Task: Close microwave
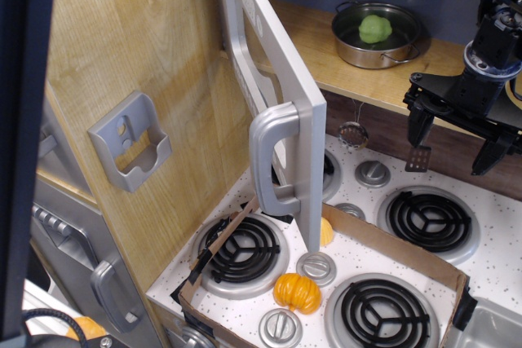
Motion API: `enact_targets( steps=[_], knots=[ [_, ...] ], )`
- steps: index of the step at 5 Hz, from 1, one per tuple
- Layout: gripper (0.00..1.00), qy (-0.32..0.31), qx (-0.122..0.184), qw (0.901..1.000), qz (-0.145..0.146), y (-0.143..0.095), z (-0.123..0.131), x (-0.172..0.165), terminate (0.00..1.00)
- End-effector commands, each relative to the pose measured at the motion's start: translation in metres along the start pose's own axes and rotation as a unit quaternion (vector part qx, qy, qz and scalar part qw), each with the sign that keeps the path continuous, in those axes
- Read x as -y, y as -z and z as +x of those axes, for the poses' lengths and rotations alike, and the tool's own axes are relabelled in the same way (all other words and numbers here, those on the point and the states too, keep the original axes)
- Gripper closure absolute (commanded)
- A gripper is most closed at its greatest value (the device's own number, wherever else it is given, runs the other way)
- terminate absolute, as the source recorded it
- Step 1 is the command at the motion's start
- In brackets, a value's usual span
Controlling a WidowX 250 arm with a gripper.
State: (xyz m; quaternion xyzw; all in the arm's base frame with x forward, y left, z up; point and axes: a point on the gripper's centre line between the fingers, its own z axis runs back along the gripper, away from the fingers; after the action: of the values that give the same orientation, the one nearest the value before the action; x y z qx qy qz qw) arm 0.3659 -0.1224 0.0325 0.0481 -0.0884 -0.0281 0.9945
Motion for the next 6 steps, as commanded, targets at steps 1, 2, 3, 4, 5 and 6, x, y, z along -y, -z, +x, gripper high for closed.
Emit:
enact_targets(
  steps=[1, 2, 3, 4, 5, 6],
  knots=[
    [0.0, 0.0, 0.0, 1.0, 0.0, 0.0, 0.0, 0.0, 0.0],
    [0.0, 0.012, -0.008, 0.9997, -0.018, -0.005, -0.005, 0.0, 0.0],
    [0.0, 0.025, 0.0, 0.9996, -0.016, -0.025, -0.006, -0.01, 0.0],
    [0.0, 0.042, -0.001, 0.9991, -0.006, -0.052, -0.011, -0.025, 0.0],
    [0.0, 0.061, -0.012, 0.9978, 0.024, -0.081, -0.017, -0.047, 0.0],
    [0.0, 0.089, -0.039, 0.9934, 0.06, -0.114, -0.025, -0.068, 0.0]
  ],
)
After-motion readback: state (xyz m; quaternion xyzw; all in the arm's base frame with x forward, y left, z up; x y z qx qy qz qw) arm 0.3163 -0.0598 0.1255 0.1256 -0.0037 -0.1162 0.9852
